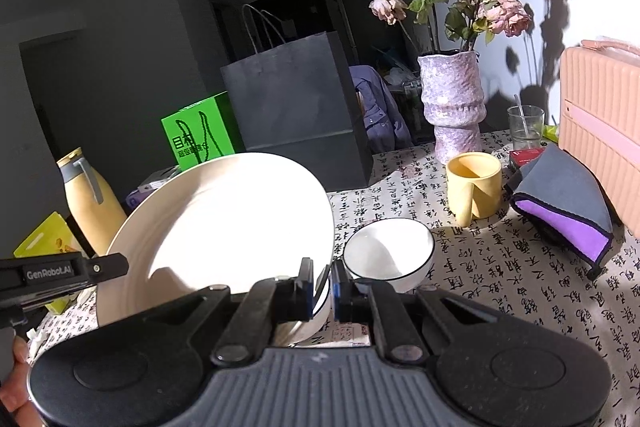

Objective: Organize plates and bowls
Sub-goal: 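Lower the held cream plate onto the stacked cream plates beside the blue bowl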

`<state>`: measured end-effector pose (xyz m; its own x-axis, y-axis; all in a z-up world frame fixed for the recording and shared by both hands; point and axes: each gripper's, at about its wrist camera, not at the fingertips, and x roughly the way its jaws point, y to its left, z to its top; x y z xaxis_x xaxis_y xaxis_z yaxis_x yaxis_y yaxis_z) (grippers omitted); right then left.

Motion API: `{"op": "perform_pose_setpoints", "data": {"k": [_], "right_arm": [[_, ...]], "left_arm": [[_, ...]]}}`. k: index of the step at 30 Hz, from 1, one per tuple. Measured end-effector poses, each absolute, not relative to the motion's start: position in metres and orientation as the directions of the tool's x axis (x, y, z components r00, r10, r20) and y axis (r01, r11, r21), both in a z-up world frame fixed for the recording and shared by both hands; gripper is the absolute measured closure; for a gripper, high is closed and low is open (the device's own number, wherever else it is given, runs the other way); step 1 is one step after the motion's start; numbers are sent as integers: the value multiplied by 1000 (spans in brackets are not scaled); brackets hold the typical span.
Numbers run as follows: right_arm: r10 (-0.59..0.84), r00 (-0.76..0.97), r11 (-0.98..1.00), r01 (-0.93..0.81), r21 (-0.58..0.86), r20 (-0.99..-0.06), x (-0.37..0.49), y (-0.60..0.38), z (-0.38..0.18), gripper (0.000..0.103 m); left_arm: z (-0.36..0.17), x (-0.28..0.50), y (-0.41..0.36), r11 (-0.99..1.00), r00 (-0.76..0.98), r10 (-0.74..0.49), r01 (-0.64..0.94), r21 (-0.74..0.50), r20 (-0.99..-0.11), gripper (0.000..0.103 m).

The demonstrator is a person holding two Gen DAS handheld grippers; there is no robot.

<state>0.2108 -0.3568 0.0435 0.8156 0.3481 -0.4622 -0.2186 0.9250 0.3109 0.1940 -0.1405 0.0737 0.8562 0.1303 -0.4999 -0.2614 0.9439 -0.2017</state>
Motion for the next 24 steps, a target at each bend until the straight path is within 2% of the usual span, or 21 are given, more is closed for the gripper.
{"op": "perform_pose_setpoints", "data": {"k": [24], "right_arm": [[380,798,912,-237,336,-468,178,-330,13,94]], "left_arm": [[44,161,-112,942,865,128,-259,-212,-486,88]]}}
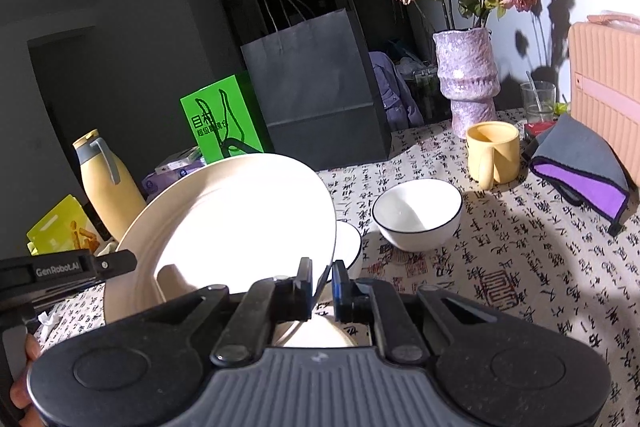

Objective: Organize plates and bowls
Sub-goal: 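Lower the held cream plate onto the stacked cream plates beside the blue bowl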

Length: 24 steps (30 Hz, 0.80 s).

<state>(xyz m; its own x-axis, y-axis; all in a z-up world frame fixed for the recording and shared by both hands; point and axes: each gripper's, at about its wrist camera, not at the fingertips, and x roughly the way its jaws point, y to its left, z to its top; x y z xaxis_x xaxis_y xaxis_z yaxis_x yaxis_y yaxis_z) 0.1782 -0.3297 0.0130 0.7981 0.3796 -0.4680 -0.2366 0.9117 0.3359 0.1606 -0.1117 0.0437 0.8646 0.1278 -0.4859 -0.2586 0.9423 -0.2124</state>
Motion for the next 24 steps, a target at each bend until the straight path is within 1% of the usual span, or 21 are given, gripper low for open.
{"op": "perform_pose_setpoints", "data": {"k": [8,24], "right_arm": [[381,787,911,-230,342,-485,172,-326,0,93],[384,767,913,-229,339,-515,161,-324,-19,93]], "left_arm": [[34,152,-112,949,873,126,-245,-198,-472,88],[11,141,-106,949,856,102,-236,-209,-506,88]]}}
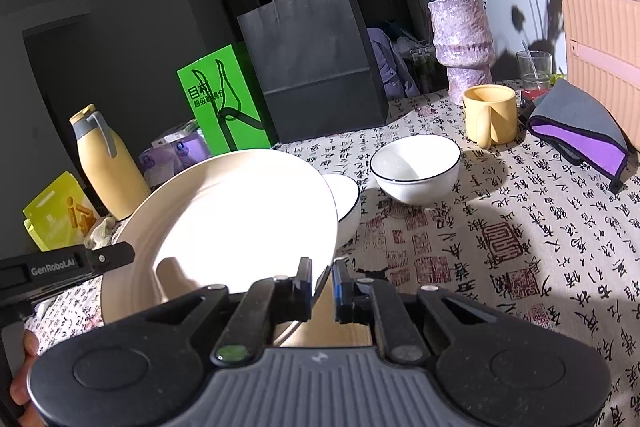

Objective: Organize plates and bowls
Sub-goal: 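Lower the held cream plate onto the stacked cream plates beside the blue bowl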

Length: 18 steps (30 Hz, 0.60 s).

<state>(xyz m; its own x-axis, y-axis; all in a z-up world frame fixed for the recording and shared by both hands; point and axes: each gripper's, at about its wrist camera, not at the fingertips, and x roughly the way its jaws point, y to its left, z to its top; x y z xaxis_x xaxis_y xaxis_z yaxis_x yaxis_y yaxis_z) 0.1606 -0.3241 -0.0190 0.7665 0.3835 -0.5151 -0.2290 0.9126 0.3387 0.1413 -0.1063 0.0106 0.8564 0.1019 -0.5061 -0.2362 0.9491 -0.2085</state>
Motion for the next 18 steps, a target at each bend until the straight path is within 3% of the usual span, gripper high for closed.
{"op": "perform_pose_setpoints", "data": {"k": [18], "right_arm": [[389,731,915,-236,327,-561,154,-323,-42,92]], "left_arm": [[-11,137,-100,946,825,74,-236,-222,-561,88]]}}
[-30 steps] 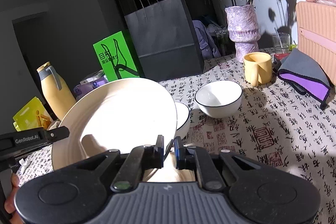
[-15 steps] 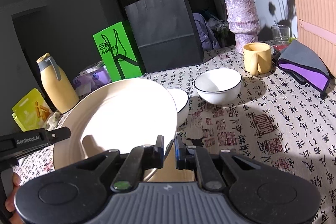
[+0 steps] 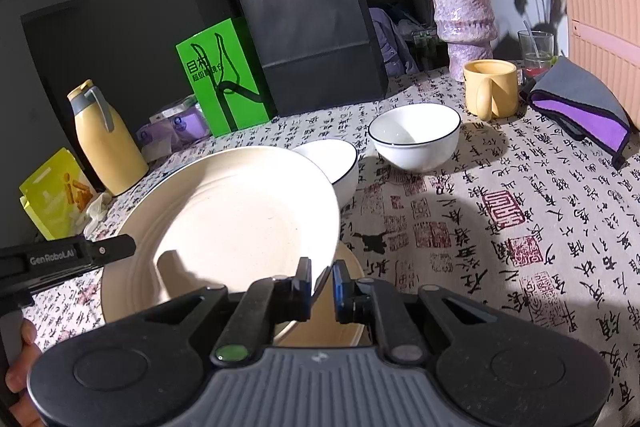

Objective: Organize plates and bowls
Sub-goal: 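Lower the held cream plate onto the stacked cream plates beside the blue bowl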

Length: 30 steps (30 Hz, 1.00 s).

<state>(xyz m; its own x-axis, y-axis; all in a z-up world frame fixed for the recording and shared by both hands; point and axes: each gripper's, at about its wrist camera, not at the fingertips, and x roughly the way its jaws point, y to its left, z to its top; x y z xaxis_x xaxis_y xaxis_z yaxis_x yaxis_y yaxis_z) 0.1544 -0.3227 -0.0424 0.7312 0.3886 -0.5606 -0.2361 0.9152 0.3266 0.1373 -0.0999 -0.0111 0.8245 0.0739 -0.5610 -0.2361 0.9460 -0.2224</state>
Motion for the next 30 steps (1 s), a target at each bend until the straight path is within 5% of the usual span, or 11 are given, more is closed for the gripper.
{"op": "perform_pose_setpoints", "data": {"k": [30], "right_arm": [[366,690,929,-226,294,-625,151,-322,-68,93]], "left_arm": [[-42,137,-99,949,767,46,-235,-212,-640,88]]}}
